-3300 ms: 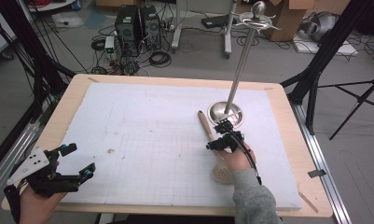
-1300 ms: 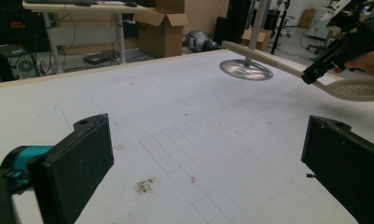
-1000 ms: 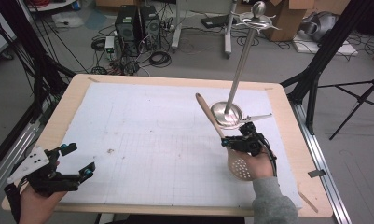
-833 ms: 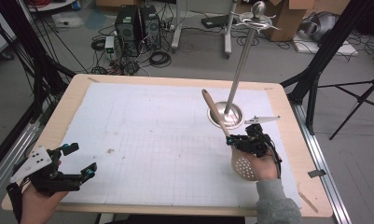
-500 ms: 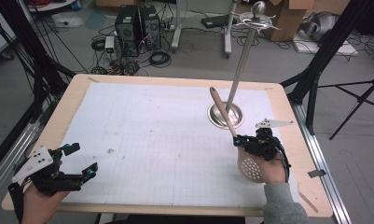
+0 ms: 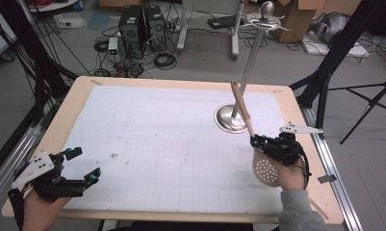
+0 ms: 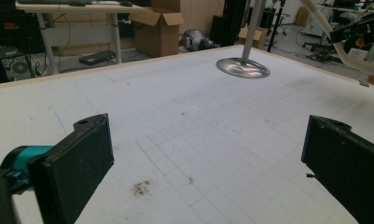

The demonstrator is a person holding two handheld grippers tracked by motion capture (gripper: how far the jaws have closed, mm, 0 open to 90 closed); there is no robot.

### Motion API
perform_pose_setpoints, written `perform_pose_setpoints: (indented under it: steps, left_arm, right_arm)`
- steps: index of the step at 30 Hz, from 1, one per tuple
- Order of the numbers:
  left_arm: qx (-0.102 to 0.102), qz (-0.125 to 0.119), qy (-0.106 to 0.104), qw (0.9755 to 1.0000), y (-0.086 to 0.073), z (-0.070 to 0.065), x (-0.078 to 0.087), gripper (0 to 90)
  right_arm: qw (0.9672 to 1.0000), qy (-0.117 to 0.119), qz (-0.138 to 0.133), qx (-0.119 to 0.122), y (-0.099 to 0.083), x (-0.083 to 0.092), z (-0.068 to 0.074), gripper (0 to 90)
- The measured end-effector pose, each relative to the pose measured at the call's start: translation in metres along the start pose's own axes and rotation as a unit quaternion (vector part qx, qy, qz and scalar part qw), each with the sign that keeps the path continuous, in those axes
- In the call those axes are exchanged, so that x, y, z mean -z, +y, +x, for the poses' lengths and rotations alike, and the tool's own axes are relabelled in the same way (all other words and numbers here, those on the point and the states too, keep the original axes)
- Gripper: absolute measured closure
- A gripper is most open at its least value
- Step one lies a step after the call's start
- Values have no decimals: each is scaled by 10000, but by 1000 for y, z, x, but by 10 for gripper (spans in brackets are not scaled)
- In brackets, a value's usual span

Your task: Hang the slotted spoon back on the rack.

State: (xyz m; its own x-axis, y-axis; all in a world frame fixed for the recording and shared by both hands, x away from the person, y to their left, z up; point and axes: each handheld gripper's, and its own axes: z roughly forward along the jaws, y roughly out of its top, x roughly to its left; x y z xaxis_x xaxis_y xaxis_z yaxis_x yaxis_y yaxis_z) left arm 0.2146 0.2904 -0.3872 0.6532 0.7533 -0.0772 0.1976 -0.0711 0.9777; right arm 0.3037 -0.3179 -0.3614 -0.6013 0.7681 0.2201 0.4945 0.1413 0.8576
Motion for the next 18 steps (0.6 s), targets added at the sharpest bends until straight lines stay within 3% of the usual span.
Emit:
perform_pose_setpoints:
  steps: [10,18]
  left_arm:
    - [-41,14,-25,10000,-1,-1,-1,24]
    - [-37,6,-9,10000,-2,-2,0,24]
  right_arm:
    - [9990,94,-436,-23,0,21,-11,784]
    - [9981,99,-602,-34,2,36,-18,784]
